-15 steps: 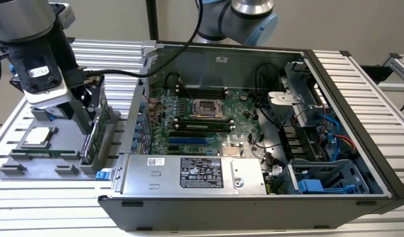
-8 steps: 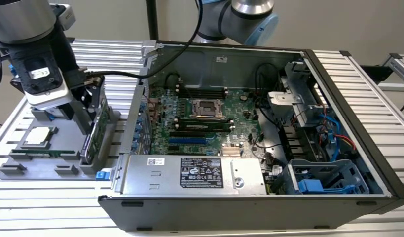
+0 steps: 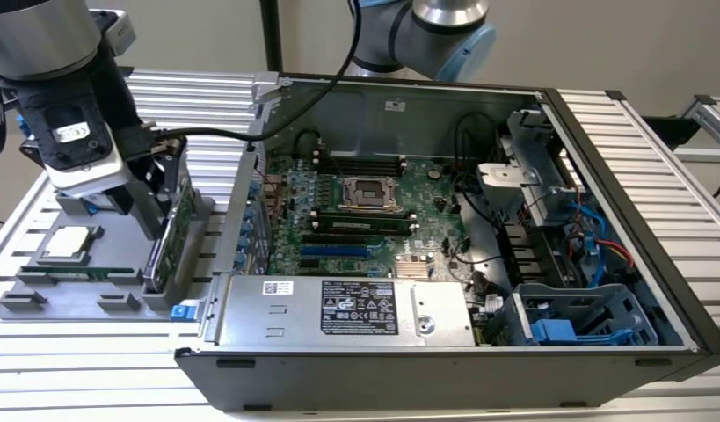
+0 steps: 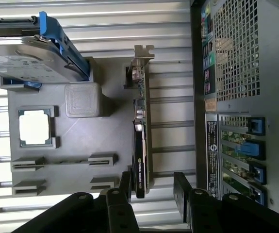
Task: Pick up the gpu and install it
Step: 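Pick up the gpu and move the gpu toward the slot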
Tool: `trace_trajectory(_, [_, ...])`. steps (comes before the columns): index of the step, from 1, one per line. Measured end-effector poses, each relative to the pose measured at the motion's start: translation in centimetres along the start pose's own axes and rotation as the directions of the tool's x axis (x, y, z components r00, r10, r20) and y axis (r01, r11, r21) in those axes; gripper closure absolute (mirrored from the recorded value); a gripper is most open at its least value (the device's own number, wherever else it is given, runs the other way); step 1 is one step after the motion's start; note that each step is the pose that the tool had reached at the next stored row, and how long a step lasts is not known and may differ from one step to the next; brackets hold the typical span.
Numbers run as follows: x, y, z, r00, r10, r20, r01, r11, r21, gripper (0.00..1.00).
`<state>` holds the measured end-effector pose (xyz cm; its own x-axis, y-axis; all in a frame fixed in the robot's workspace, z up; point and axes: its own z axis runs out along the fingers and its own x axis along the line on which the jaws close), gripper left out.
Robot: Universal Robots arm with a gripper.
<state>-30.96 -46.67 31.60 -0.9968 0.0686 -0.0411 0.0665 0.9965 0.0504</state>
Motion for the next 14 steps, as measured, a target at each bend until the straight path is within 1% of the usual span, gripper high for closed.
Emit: trace_trajectory(14, [0.01,-0.01,0.31,1.0,0.0,0.0,0.0,1.0,0.0,0.0])
